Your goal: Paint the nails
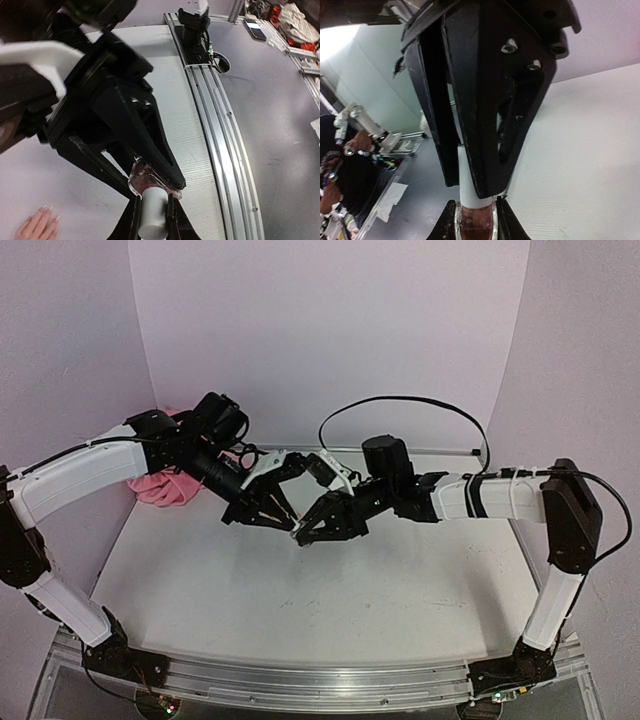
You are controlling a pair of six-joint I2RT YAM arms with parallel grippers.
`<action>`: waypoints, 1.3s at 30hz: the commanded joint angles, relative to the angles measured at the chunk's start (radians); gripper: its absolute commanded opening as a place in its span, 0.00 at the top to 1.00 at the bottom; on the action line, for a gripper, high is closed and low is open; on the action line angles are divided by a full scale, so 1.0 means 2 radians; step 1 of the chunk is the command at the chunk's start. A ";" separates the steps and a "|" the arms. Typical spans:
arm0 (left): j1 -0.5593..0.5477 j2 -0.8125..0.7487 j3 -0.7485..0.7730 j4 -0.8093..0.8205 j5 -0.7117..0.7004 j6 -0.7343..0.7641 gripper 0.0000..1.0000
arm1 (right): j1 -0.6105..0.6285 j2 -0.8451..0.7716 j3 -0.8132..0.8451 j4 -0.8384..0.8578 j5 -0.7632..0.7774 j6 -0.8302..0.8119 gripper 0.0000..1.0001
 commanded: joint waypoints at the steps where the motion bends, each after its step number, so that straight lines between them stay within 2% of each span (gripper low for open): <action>1: 0.010 0.030 0.030 0.026 -0.049 -0.122 1.00 | 0.010 -0.072 -0.026 -0.005 0.258 -0.047 1.00; 3: 0.011 0.047 0.038 0.032 -0.078 -0.184 1.00 | 0.010 -0.095 -0.045 0.000 0.392 -0.048 1.00; 5: 0.011 0.064 0.045 0.043 -0.114 -0.280 1.00 | 0.011 -0.114 -0.064 0.015 0.565 -0.042 1.00; 8: 0.012 0.083 0.051 0.071 -0.165 -0.442 1.00 | 0.023 -0.129 -0.088 0.051 0.751 -0.058 1.00; 11: 0.011 0.084 0.035 0.110 -0.200 -0.614 1.00 | 0.038 -0.125 -0.104 0.106 0.852 -0.071 1.00; 13: 0.011 0.072 0.009 0.165 -0.195 -0.685 1.00 | 0.046 -0.123 -0.115 0.139 0.871 -0.072 1.00; 17: 0.009 0.050 -0.006 0.195 -0.233 -0.723 1.00 | 0.048 -0.132 -0.137 0.203 0.843 -0.068 1.00; 23: 0.009 0.040 -0.007 0.203 -0.226 -0.722 1.00 | 0.047 -0.128 -0.112 0.190 0.813 -0.080 1.00; 26: 0.010 0.031 -0.011 0.207 -0.222 -0.702 0.83 | 0.047 -0.130 -0.103 0.177 0.796 -0.081 1.00; 29: 0.010 -0.009 -0.043 0.241 -0.222 -0.667 0.56 | 0.047 -0.145 -0.105 0.165 0.772 -0.083 1.00; 31: 0.010 -0.045 -0.081 0.286 -0.221 -0.639 0.40 | 0.045 -0.157 -0.104 0.148 0.727 -0.083 1.00; 35: 0.012 -0.097 -0.138 0.353 -0.183 -0.582 0.28 | 0.032 -0.183 -0.103 0.115 0.590 -0.056 1.00; 39: 0.014 -0.117 -0.150 0.403 -0.088 -0.544 0.23 | -0.002 -0.183 -0.087 0.106 0.382 0.013 1.00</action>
